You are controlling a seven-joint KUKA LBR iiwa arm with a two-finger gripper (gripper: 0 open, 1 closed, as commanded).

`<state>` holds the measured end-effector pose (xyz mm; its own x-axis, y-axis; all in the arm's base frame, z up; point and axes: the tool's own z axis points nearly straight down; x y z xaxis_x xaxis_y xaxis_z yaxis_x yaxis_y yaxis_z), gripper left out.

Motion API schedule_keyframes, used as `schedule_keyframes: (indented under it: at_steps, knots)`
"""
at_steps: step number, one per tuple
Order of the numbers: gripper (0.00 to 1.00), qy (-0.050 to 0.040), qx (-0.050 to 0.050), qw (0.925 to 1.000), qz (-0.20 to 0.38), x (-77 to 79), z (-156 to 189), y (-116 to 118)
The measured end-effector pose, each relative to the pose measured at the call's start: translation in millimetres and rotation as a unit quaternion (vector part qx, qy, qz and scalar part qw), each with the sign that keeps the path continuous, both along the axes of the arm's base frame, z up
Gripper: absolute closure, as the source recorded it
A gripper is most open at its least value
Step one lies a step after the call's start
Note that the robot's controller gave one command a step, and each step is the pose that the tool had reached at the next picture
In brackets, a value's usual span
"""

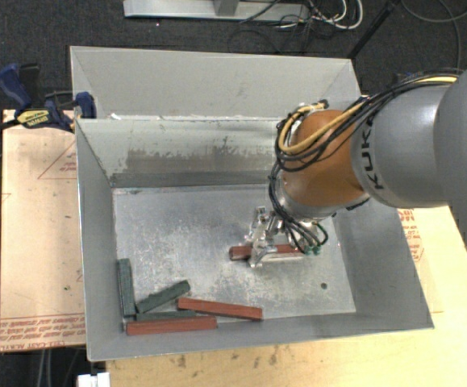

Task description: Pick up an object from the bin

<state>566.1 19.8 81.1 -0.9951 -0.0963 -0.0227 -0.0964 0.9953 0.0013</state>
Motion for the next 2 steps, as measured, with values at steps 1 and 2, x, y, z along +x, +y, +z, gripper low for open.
schedule_keyframes:
  at_steps: [1, 2]
  knots:
    - [1.00, 0.0000, 0.000, 1.0000, 0.000, 0.0, 0, 0]
    - [1.00, 0.0113, -0.001, 0.9999, -0.008, -0.7, 23, 1]
